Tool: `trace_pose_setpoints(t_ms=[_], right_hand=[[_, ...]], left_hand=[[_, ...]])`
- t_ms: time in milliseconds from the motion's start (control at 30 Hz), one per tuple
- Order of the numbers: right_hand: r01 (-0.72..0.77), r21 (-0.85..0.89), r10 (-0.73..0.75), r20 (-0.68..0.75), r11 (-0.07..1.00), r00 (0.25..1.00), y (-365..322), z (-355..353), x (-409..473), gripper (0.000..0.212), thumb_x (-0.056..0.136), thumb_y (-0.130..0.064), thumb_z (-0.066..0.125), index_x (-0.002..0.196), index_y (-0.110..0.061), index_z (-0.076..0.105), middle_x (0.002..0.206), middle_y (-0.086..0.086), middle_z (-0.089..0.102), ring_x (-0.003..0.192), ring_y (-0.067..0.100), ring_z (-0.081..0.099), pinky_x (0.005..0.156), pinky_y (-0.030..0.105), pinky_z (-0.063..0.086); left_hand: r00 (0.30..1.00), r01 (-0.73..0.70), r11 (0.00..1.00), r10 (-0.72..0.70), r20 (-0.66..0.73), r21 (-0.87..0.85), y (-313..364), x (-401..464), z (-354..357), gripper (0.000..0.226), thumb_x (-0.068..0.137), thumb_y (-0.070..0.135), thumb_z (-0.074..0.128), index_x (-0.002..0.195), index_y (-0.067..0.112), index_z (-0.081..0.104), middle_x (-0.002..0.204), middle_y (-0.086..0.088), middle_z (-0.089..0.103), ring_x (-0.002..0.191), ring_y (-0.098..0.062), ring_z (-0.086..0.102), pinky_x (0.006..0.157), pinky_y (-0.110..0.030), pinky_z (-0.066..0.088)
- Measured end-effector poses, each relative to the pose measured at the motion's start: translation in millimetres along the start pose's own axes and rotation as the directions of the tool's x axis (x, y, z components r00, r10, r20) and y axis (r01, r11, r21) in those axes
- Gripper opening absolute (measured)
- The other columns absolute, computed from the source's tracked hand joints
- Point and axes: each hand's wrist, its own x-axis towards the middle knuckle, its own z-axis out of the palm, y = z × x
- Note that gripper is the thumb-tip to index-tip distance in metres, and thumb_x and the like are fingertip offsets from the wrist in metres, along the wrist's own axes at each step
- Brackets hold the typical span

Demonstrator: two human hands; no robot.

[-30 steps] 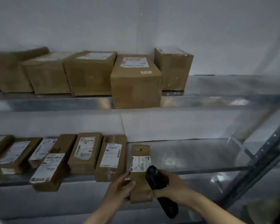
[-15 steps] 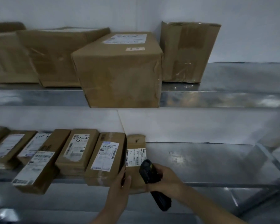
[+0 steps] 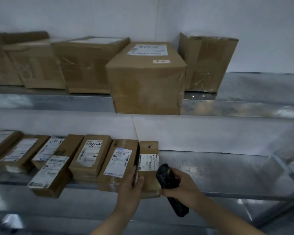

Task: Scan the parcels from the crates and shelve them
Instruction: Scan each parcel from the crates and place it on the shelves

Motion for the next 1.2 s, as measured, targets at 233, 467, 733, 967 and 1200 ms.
trace_pose_setpoints(t_ms=[233, 467, 733, 967, 1200], right_hand=[[0.07, -0.058, -0.078, -0.149, 0.996, 0.986, -44.1, 17.1, -42.1, 0.066, 0.071, -0.012, 0.09, 0.124, -0.04, 0.063, 0.111, -0.019, 0.071, 0.101, -0.003, 0.066, 0.071, 0.009, 0.049], [0.095, -0.101, -0.096, -0.001, 0.99, 0.995, -140.7, 126.4, -77.9, 0.075, 0.068, -0.037, 0.097, 0.131, -0.04, 0.056, 0.119, -0.018, 0.069, 0.1, -0.004, 0.067, 0.075, 0.011, 0.05], [0.228, -0.167, -0.167, 0.32, 0.959, 0.933, -256.6, 373.7, -79.9, 0.093, 0.064, -0.053, 0.094, 0.143, -0.035, 0.048, 0.126, -0.02, 0.061, 0.109, 0.003, 0.061, 0.091, 0.026, 0.049], [0.312, -0.154, -0.184, 0.542, 0.938, 0.82, -328.2, 581.2, -99.7, 0.06, 0.069, -0.039, 0.094, 0.116, -0.037, 0.058, 0.109, -0.018, 0.068, 0.093, -0.007, 0.063, 0.08, 0.016, 0.052], [0.377, -0.191, -0.159, 0.673, 0.906, 0.723, -356.4, 719.2, -63.2, 0.088, 0.055, -0.057, 0.094, 0.132, -0.035, 0.058, 0.122, -0.019, 0.068, 0.111, 0.0, 0.064, 0.094, 0.022, 0.051]], left_hand=[[1.0, 0.004, 0.998, -0.005, -0.022, -0.061, 27.2, -31.2, -60.8, 0.042, 0.101, 0.024, 0.059, 0.142, 0.028, 0.051, 0.134, 0.014, 0.054, 0.113, 0.002, 0.053, 0.091, -0.013, 0.038], [0.98, 0.018, 0.998, -0.031, -0.194, -0.068, 27.3, -72.8, -209.5, 0.041, 0.099, 0.022, 0.062, 0.139, 0.021, 0.055, 0.13, 0.004, 0.062, 0.116, -0.011, 0.057, 0.097, -0.025, 0.039], [0.886, 0.113, 0.993, -0.118, -0.448, -0.038, -12.2, -156.2, -476.7, 0.047, 0.092, 0.047, 0.066, 0.135, 0.036, 0.055, 0.151, 0.012, 0.033, 0.142, -0.019, 0.04, 0.115, -0.04, 0.038], [0.725, 0.169, 0.977, -0.212, -0.655, -0.13, -56.5, -239.0, -661.4, 0.049, 0.096, 0.037, 0.066, 0.141, 0.023, 0.053, 0.096, 0.015, 0.075, 0.104, -0.009, 0.065, 0.101, -0.035, 0.048], [0.593, 0.215, 0.945, -0.328, -0.736, -0.248, -105.5, -248.0, -784.1, 0.047, 0.097, 0.038, 0.063, 0.141, 0.024, 0.055, 0.12, 0.009, 0.06, 0.118, -0.016, 0.057, 0.1, -0.032, 0.046]])
